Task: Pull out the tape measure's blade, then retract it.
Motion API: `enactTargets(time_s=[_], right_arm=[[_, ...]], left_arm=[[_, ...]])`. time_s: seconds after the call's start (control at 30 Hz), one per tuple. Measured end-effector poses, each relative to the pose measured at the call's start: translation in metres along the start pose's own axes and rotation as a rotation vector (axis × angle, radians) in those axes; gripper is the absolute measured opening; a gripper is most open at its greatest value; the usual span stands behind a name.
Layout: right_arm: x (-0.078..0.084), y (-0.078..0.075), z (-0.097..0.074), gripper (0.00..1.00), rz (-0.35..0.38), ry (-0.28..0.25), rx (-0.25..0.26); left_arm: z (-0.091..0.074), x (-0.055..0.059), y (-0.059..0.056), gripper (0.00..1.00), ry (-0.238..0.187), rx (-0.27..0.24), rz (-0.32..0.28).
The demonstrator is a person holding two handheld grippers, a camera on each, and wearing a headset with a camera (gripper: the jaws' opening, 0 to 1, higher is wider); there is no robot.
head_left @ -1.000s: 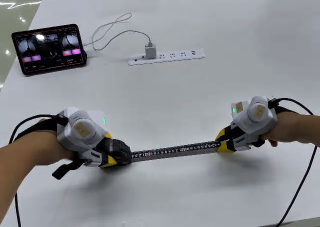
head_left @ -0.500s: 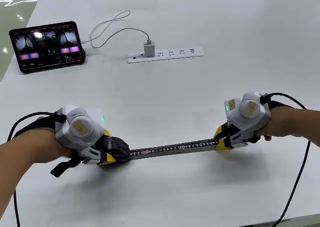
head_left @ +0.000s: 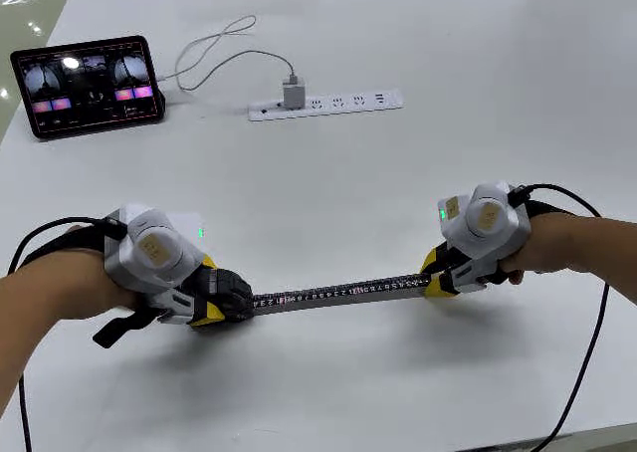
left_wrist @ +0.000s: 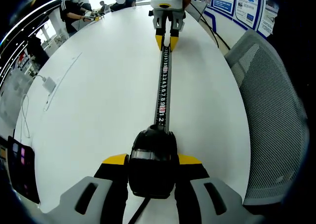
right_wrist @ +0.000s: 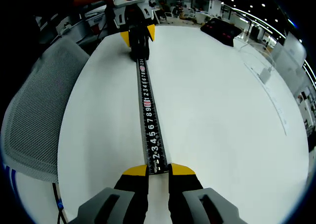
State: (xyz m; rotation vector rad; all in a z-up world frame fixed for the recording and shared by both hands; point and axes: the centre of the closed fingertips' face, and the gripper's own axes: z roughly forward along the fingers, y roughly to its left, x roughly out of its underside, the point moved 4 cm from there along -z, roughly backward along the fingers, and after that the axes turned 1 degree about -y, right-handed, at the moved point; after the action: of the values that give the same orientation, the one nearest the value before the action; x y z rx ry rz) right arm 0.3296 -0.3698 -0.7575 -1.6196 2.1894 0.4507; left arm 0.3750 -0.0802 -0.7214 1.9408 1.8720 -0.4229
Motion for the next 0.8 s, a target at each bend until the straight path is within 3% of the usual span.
enactTargets(time_s=[0.13,0.27,0.47,0.57,0.63,0.8], right_arm=[[-0.0003,0.0,0.0002,0.11,-0.011,-0.003,-0.007],[-0.0012,0.0031,-0.0013,0.12,0.046,-0.024,-0.003],[-0.0027,0.0068,-0.0018,0.12,0.008,-0.011,0.003],[-0.0035,0.0078,-0.002,0.12,-0.021,0.0,0.0],[-0.0031,0.0074,-0.0026,0.14,-0.032,0.005,-0.01],[-0.003,0.0073,-0.003,0.18,-0.041,0.017,-0.012]], left_arm=[[-0.0003,0.0012,0.0008,0.32,-0.006,0.008,0.001],[0.0005,0.002,0.0004,0.33,-0.014,0.008,0.01],[-0.0028,0.0004,-0.0013,0.32,-0.008,0.023,0.027],[-0.0046,-0.0002,-0.0056,0.39,-0.019,0.062,-0.008],[-0.0053,0.002,-0.0066,0.47,-0.008,0.067,-0.008],[-0.0093,0.0083,-0.0029,0.54,0.007,0.062,-0.019]])
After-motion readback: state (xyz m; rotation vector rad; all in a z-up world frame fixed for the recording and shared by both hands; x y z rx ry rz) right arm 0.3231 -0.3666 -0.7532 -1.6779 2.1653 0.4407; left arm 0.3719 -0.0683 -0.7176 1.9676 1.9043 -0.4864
